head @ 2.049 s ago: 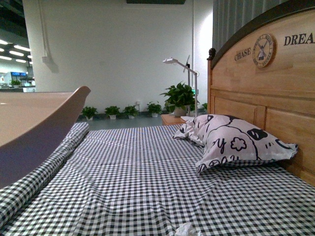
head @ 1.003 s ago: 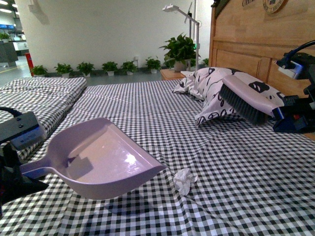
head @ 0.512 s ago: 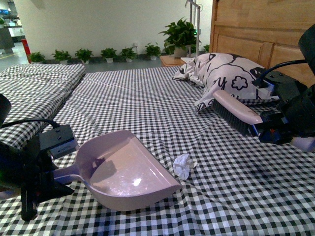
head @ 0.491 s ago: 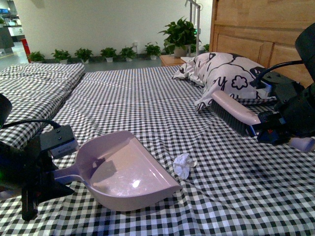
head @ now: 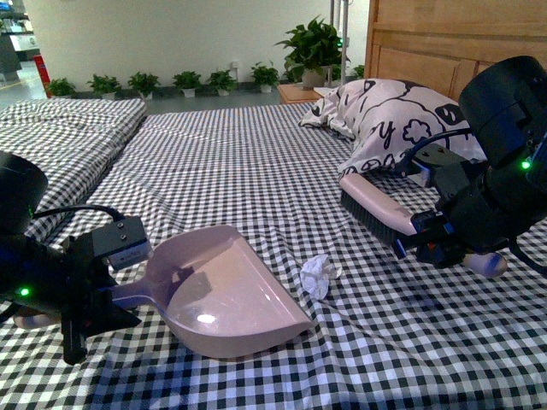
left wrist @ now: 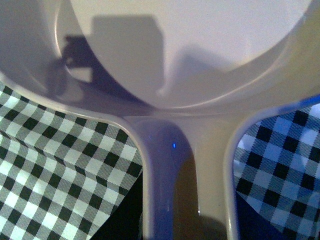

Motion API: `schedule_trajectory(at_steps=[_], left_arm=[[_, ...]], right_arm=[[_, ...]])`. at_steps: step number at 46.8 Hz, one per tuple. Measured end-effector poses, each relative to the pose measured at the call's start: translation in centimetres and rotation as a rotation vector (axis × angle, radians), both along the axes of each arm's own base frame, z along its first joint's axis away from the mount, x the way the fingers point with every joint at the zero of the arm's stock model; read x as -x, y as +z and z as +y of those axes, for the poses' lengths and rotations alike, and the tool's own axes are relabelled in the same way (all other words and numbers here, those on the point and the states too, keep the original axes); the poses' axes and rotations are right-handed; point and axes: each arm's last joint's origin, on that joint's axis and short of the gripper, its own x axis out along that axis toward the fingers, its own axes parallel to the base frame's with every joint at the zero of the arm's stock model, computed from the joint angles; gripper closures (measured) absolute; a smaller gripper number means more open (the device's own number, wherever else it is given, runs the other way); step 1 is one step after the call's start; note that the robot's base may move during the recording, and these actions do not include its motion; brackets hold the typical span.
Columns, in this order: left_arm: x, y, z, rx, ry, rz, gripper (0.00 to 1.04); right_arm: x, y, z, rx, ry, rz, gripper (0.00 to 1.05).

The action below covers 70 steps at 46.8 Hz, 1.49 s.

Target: Clean up trash

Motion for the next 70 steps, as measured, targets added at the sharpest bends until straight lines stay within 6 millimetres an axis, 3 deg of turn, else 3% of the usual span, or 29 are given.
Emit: schedule_trajectory(at_steps=[17, 33, 42, 52, 57, 61, 70], left_arm=[[-1.1, -1.3, -1.7, -0.013, -0.037, 0.024, 0.81], [-1.4, -1.7, -2.1, -0.017, -0.046, 0.061, 0.81], [-1.5, -1.6, -2.0, -0.018, -0.044, 0.063, 0.81], [-1.5, -1.6, -1.9, -0.015, -0.043, 0.063, 0.81], [-1.4, -1.6, -1.9, -0.014, -0.042, 0.066, 0.81], [-1.5, -1.6, -1.8, -0.015, -0.040, 0.065, 0.81], [-1.5, -1.6, -1.8, -0.012, -0.040, 0.066, 0.81]], right_arm=[[-0.6, 0.2, 0.4, 0.022, -0.008, -0.038, 0.86], [-0.9, -2.6, 0.8, 0.152, 0.002, -0.061, 0.86], [0.6, -5.2, 2.3, 0.291, 0.092, -0.039, 0.86], [3.7, -6.9, 4.7, 0.285, 0.253, 0.051, 0.86], [5.2, -6.5, 6.0, 0.198, 0.331, 0.102, 0.86], [6.4, -5.0, 7.4, 0.040, 0.414, 0.150, 0.86], [6.5, -1.2, 9.3, -0.215, 0.445, 0.153, 0.86]])
